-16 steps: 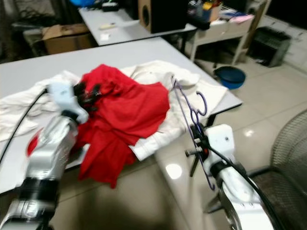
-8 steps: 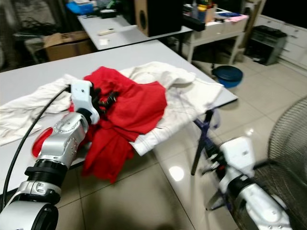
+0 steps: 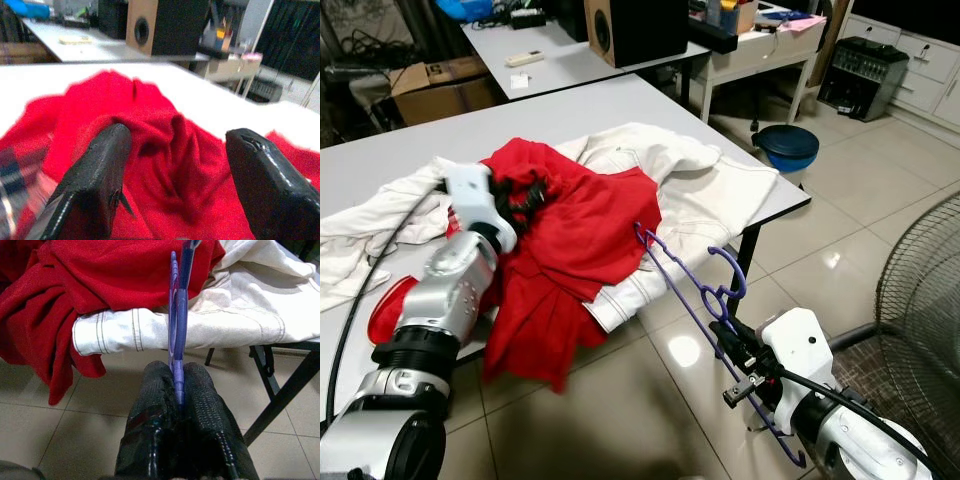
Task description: Hang hanger
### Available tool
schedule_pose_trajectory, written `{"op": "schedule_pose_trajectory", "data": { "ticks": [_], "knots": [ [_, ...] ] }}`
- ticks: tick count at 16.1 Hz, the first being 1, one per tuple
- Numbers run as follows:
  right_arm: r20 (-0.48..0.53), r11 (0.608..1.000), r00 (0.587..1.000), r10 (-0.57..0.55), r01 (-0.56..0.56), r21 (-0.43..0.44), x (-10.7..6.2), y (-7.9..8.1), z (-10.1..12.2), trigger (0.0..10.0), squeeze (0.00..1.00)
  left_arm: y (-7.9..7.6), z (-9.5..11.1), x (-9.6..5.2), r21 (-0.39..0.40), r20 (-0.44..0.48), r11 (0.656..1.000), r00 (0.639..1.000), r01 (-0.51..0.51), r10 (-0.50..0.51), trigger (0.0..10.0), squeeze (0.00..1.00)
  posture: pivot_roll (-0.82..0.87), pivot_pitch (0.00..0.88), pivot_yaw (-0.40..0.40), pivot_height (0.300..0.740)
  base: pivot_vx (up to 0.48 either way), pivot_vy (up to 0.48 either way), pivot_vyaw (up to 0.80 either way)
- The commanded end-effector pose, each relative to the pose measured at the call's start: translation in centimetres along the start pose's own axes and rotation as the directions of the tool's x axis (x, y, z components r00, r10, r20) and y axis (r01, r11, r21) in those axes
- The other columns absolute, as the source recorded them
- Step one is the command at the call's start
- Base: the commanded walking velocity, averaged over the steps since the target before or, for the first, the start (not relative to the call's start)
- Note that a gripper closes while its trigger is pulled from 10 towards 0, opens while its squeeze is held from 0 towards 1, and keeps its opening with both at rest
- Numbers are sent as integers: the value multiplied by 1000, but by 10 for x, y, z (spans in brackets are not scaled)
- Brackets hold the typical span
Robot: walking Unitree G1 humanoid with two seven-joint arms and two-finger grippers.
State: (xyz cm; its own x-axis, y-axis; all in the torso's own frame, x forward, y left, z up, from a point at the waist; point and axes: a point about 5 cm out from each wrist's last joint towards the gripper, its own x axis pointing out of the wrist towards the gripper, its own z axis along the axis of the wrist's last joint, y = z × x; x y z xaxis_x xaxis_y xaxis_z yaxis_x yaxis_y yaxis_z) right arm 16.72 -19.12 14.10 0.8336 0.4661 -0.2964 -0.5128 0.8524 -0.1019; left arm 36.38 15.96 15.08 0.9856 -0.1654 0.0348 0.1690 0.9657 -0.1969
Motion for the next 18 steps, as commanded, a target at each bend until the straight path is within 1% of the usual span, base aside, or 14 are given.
{"op": "schedule_pose_trajectory", "data": {
  "ticks": [1, 2, 3, 4, 5, 7, 8, 10, 11, 13, 14, 15, 16, 18],
  "knots": [
    [15, 1000, 1000, 4, -4, -11, -2, 0, 4, 10000, 0, 7, 2, -6, -3, 22, 1000, 1000, -10, 10, 10000, 0, -228, 0, 80, 740, 0, 0, 0],
    [12, 1000, 1000, 7, -7, -10, -3, 1, 4, 10000, 0, 11, -1, -9, 0, 13, 1000, 1000, -22, 22, 10000, 0, -224, 0, 74, 740, 0, 0, 0],
    [10, 1000, 1000, 14, -14, -12, -3, 2, 4, 10000, 0, 17, -7, -12, 38, -16, 998, 999, -48, 49, 10000, 0, -218, 0, 70, 740, 0, 0, 0],
    [12, 1000, 1000, 20, -20, -16, -3, 2, 5, 10000, 0, 25, -15, -14, 141, -64, 986, 993, -88, 97, 10000, 0, -216, 0, 69, 740, 0, 0, 0],
    [14, 1000, 1000, 26, -26, -18, -2, 2, 6, 10000, 0, 28, -16, -16, 161, -66, 982, 992, -99, 111, 10000, 0, -218, 0, 71, 740, 0, 0, 0],
    [8, 999, 1000, 29, -28, -21, -2, 2, 6, 10000, 0, 23, -8, -18, 90, -14, 995, 999, -46, 47, 10000, 0, -218, 0, 74, 740, 0, 0, 0],
    [5, 999, 1000, 27, -27, -22, -3, 2, 5, 10000, 0, 24, -8, -19, 77, -27, 997, 999, -31, 33, 10000, 0, -218, 0, 76, 740, 0, 0, 0],
    [-1, 999, 1000, 24, -24, -20, -3, 3, 3, 10000, 0, 35, -19, -22, 184, -138, 983, 989, -28, 55, 10000, 0, -208, 0, 76, 740, 0, 0, 0],
    [0, 1000, 1000, 22, -22, -17, -3, 2, 3, 10000, 0, 33, -23, -21, 189, -169, 982, 985, -1, 33, 10000, 0, -205, 0, 75, 740, 0, 0, 0],
    [4, 1000, 1000, 21, -21, -16, 0, 2, 3, 10000, 0, 32, -29, -17, 204, -199, 979, 978, -13, 55, 10000, 0, -202, 0, 76, 740, 0, 0, 0],
    [9, 1000, 1000, 21, -21, -13, 1, 2, 4, 10000, 0, 37, -28, -14, 225, -182, 971, 975, -81, 123, 10000, 0, -200, 0, 79, 740, 0, 0, 0],
    [12, 1000, 1000, 21, -21, -12, 2, 2, 4, 10000, 0, 42, -25, -12, 211, -167, 964, 966, -161, 198, 392, 0, -200, 0, 79, 740, 0, 0, 0],
    [12, 1000, 1000, 25, -25, -11, 2, 4, 4, 10000, 0, 34, -22, -8, 148, -154, 981, 976, -129, 152, 0, 0, -200, 0, 79, 740, 0, 0, 0],
    [10, 999, 999, 37, -37, -11, 2, 6, 3, 10000, 0, 21, -23, -5, 135, -158, 990, 985, -45, 67, 0, 0, -200, 0, 88, 740, 0, 0, 0]
  ]
}}
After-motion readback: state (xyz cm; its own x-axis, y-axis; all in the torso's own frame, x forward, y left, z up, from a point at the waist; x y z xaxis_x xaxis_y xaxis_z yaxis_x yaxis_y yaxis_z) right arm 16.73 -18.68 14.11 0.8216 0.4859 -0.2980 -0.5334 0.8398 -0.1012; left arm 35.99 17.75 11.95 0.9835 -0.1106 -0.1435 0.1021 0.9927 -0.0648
